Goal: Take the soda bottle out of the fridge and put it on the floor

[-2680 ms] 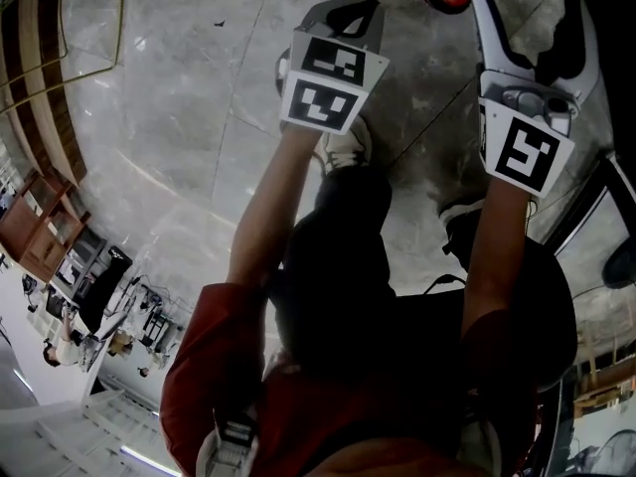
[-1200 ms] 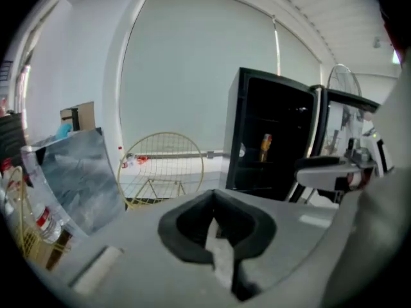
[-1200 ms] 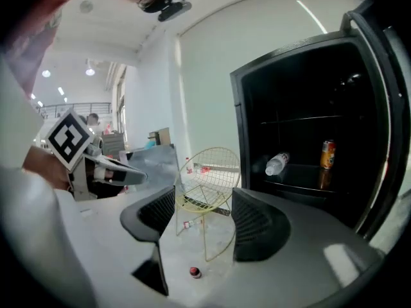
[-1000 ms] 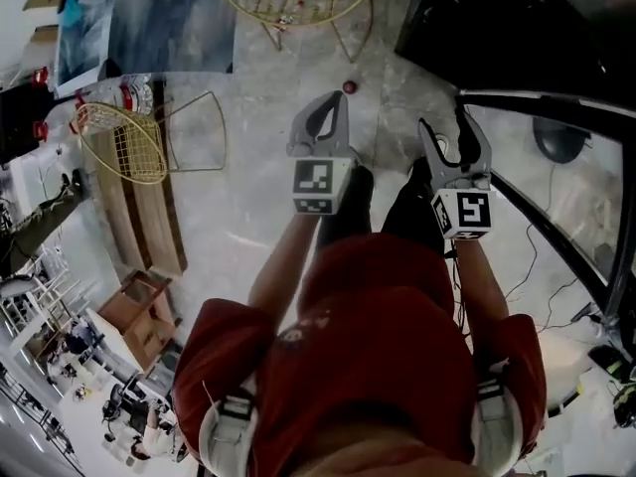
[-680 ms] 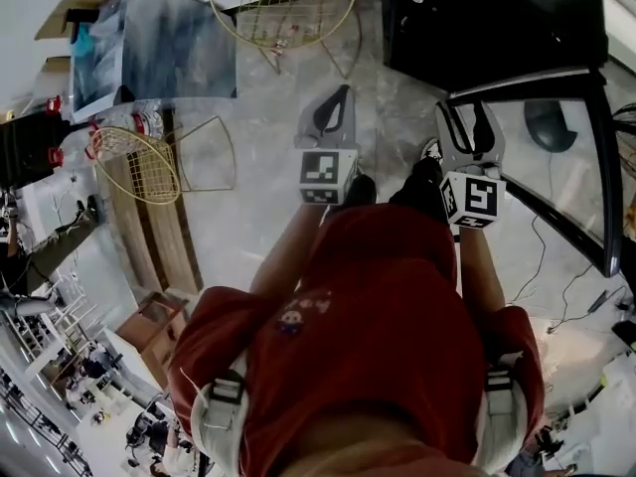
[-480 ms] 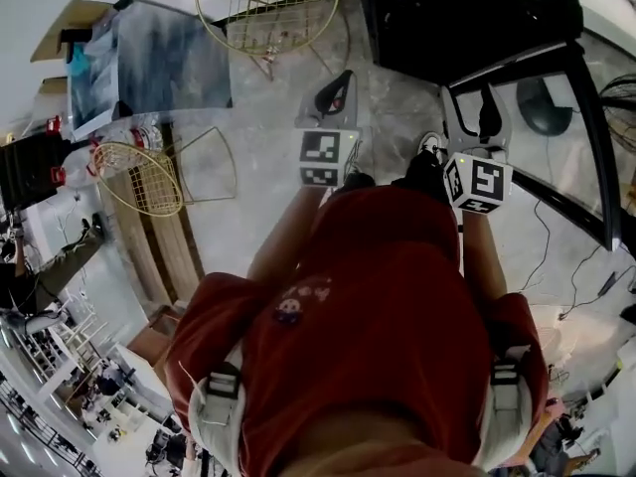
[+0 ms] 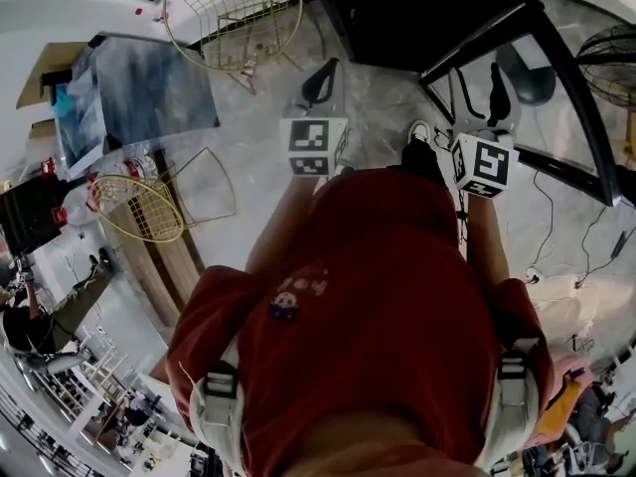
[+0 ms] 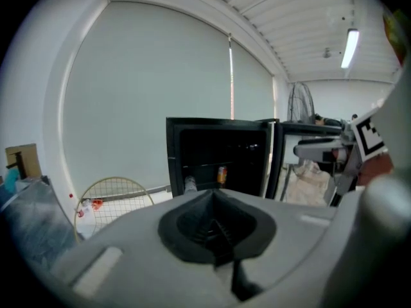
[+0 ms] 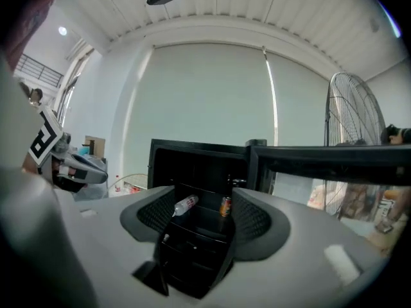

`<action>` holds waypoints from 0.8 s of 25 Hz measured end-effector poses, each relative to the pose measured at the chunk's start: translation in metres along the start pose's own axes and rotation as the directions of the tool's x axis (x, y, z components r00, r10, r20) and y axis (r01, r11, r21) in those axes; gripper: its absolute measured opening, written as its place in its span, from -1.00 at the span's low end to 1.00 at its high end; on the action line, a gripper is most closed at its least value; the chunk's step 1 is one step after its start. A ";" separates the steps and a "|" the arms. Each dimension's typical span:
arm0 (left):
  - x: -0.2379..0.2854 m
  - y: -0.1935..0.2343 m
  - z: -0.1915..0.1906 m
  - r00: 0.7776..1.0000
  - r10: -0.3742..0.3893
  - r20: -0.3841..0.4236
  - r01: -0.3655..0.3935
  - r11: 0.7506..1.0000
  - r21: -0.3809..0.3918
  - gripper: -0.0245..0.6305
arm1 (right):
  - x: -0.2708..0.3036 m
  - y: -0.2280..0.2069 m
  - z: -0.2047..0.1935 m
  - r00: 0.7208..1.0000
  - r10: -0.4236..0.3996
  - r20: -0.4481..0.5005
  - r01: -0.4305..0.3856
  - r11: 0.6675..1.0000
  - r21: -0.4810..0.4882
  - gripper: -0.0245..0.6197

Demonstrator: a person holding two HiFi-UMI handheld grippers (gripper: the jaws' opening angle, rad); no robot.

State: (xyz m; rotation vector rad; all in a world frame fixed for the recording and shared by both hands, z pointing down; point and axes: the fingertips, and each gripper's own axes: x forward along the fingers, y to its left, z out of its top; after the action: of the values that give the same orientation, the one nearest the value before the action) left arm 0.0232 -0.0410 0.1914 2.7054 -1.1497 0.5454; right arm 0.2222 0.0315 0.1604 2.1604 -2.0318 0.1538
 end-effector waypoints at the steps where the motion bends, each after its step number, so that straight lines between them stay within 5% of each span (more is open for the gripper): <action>1: 0.001 -0.001 0.000 1.000 -0.003 0.001 0.003 1.000 0.001 -0.93 | -0.001 -0.006 0.002 1.000 -0.016 0.004 0.016 1.000 -0.004 -0.07; 10: 0.004 0.003 0.010 1.000 0.008 0.016 -0.008 1.000 0.011 -0.93 | -0.001 -0.019 0.002 0.999 -0.045 0.003 0.044 0.997 0.063 -0.07; 20: 0.001 0.006 0.015 0.999 0.019 0.025 -0.020 1.000 0.021 -0.93 | 0.002 -0.012 0.006 1.000 -0.017 0.013 0.017 0.999 0.031 -0.10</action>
State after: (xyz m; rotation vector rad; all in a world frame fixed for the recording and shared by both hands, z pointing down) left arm 0.0230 -0.0500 0.1783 2.7293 -1.1847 0.5310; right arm 0.2339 0.0287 0.1538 2.2026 -2.0308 0.1698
